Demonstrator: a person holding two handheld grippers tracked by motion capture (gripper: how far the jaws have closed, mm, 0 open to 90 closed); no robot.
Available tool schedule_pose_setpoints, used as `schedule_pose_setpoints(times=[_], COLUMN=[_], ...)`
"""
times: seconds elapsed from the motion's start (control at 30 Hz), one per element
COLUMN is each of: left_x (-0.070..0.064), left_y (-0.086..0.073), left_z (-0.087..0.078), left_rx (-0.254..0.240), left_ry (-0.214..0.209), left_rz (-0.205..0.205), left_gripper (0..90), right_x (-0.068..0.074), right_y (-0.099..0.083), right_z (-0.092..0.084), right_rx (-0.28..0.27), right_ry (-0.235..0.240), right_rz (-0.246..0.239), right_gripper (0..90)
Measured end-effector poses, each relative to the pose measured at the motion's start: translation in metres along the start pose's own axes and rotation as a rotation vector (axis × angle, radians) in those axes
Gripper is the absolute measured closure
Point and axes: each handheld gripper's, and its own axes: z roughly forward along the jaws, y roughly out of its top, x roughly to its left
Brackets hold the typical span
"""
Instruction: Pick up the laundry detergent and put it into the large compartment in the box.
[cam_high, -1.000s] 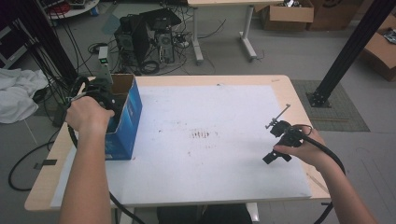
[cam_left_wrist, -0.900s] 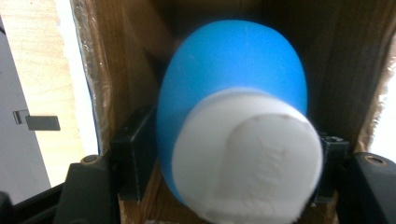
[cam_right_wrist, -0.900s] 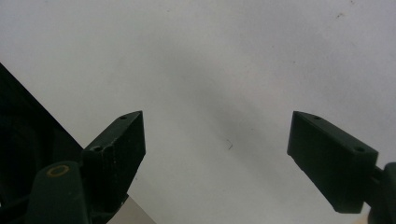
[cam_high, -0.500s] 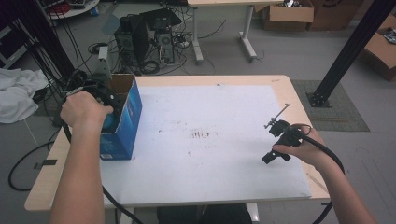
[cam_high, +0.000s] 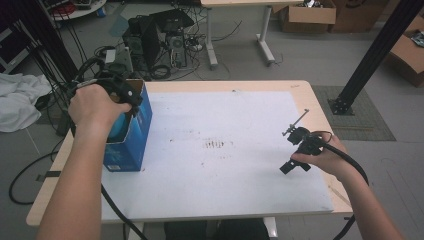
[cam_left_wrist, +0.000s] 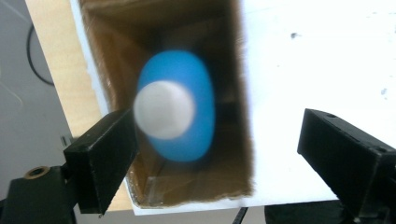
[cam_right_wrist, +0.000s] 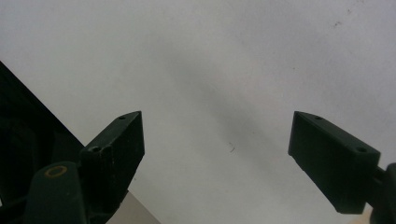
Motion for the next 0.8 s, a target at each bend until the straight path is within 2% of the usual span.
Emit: schedule_pose_setpoints(times=[0.03, 0.07, 0.1, 0.13, 0.17, 0.2, 0.23, 0.27, 0.33, 0.37, 0.4, 0.53, 0.57, 0.8], left_x=[0.000, -0.011, -0.011, -0.016, -0.030, -0.030, -0.038, -0.052, -0.066, -0.066, -0.075, -0.096, -0.102, -0.130], left_y=[0.000, 0.001, 0.001, 0.001, 0.002, 0.002, 0.002, 0.002, 0.002, 0.002, 0.003, 0.003, 0.003, 0.004], left_z=[0.000, -0.007, -0.007, -0.010, -0.014, -0.014, -0.014, -0.014, -0.013, -0.013, -0.012, -0.007, -0.005, 0.007], left_rx=[0.000, -0.021, -0.021, -0.031, -0.043, -0.043, -0.049, -0.059, -0.059, -0.059, -0.059, -0.057, -0.050, -0.037], left_ry=[0.000, -0.013, -0.013, -0.018, -0.014, -0.014, -0.011, -0.015, -0.018, -0.018, -0.017, -0.037, -0.035, -0.041], left_rz=[0.000, 0.041, 0.041, 0.061, 0.100, 0.100, 0.122, 0.163, 0.202, 0.202, 0.222, 0.272, 0.295, 0.363], left_gripper=[10.8, 10.3, 9.3, 9.3, 7.4, 6.6, 6.6, 4.3, 2.0, 1.8, 1.8, 0.1, 0.1, 0.1], right_x=[0.000, 0.000, 0.000, 0.000, 0.000, 0.001, 0.001, 0.002, 0.003, 0.003, 0.003, 0.005, 0.006, 0.007], right_y=[0.000, 0.001, 0.001, 0.002, 0.003, 0.004, 0.004, 0.005, 0.006, 0.006, 0.007, 0.009, 0.010, 0.011], right_z=[0.000, -0.001, -0.001, -0.002, -0.003, -0.004, -0.004, -0.005, -0.005, -0.005, -0.006, -0.007, -0.008, -0.010], right_rx=[0.000, 0.003, 0.003, 0.003, -0.004, -0.003, -0.003, -0.003, -0.001, -0.001, 0.000, 0.000, 0.002, 0.006], right_ry=[0.000, -0.003, -0.003, -0.004, -0.006, -0.008, -0.008, -0.009, -0.010, -0.010, -0.011, -0.015, -0.014, -0.022], right_rz=[0.000, -0.002, -0.002, 0.001, -0.001, -0.001, -0.001, -0.003, -0.006, -0.006, -0.010, -0.008, -0.012, -0.008], right_gripper=[18.6, 18.6, 18.6, 18.6, 18.6, 18.6, 18.6, 18.3, 18.3, 18.3, 18.3, 18.1, 18.1, 17.7])
